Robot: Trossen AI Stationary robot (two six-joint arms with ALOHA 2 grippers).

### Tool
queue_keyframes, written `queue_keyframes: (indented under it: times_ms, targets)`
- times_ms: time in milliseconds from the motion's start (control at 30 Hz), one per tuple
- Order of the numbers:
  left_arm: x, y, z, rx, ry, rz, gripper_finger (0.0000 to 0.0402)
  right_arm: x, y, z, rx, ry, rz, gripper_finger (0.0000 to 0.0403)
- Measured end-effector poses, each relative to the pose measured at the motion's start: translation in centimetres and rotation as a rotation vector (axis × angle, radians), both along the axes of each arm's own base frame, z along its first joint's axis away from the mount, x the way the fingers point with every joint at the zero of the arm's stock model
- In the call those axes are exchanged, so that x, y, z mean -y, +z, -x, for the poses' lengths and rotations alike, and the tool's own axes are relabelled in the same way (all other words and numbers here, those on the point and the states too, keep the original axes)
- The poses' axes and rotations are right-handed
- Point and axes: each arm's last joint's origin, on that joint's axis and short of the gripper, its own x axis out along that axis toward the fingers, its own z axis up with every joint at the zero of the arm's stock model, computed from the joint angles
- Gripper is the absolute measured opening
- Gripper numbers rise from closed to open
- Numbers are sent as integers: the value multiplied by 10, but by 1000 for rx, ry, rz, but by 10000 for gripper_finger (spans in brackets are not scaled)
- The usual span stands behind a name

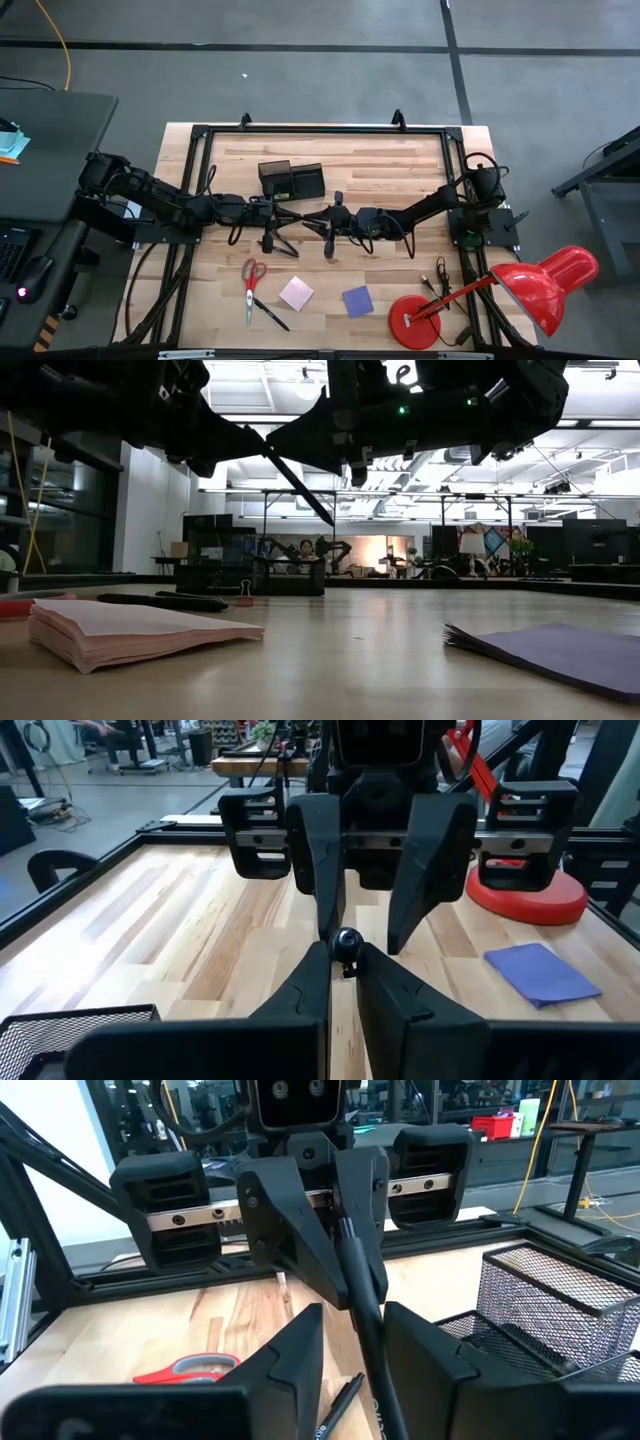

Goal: Pick and place office supplies into organizer
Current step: Put the black pen into the black desk organizer

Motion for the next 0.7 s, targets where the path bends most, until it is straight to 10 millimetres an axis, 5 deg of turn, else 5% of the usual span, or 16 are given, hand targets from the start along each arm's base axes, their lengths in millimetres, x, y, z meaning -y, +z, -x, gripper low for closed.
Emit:
queue_keyframes:
  times_ms: [467, 700]
  targets:
    - [-4, -3, 7, -88, 138, -68, 14, -12, 1, 4, -13, -126, 102, 103]
    - [-6, 12, 18, -65, 197, -79, 14, -26, 0, 7, -22, -121, 131, 103]
